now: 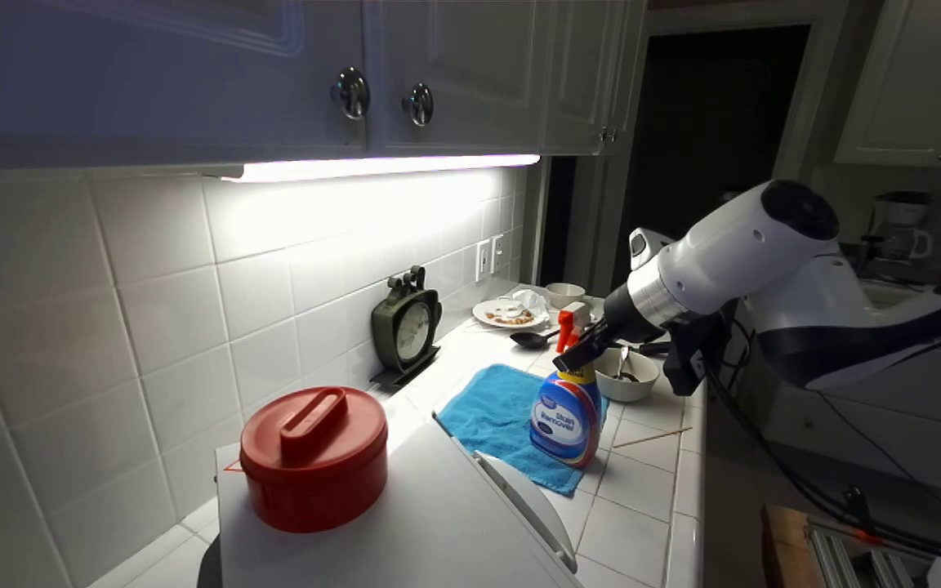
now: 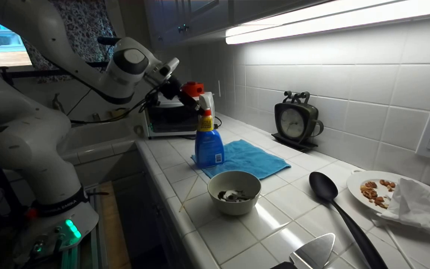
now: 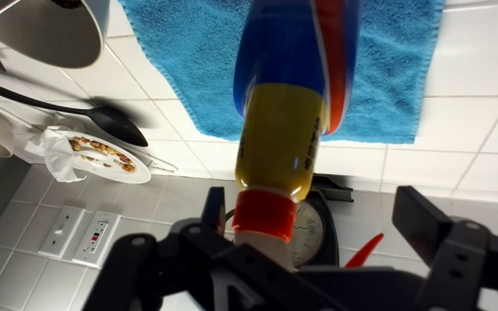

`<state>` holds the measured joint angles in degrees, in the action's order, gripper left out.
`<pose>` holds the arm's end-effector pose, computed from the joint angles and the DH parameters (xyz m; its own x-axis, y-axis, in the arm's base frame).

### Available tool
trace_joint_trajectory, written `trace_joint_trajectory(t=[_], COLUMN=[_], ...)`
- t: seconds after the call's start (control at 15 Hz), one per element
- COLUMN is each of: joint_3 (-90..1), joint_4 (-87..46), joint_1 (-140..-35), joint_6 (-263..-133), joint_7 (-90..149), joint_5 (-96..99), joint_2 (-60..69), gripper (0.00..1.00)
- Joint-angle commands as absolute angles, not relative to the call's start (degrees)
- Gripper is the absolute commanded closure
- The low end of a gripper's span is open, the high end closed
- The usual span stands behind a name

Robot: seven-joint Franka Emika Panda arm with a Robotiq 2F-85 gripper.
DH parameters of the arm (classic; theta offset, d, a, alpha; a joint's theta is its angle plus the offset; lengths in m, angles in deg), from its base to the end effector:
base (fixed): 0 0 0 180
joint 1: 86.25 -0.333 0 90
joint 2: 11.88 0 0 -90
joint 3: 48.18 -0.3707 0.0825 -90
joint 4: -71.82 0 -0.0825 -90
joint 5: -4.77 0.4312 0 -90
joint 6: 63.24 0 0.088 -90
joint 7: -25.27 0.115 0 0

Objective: Spray some contents from the spray bottle

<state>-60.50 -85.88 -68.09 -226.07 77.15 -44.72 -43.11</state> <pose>0.4070 -0.0036 0.4392 0.7319 -0.0851 0.6760 -0.3207 -0.9184 0.2317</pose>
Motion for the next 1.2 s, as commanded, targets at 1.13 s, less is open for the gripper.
trace_joint_trajectory(t=[1.13], joint_3=[-58.53], joint_4=[-85.88], joint_1=[-68.01], joint_6=[-227.87], joint_7=[93.97], joint_5=[-59.38], joint_2=[-43.7], gripper=[0.0])
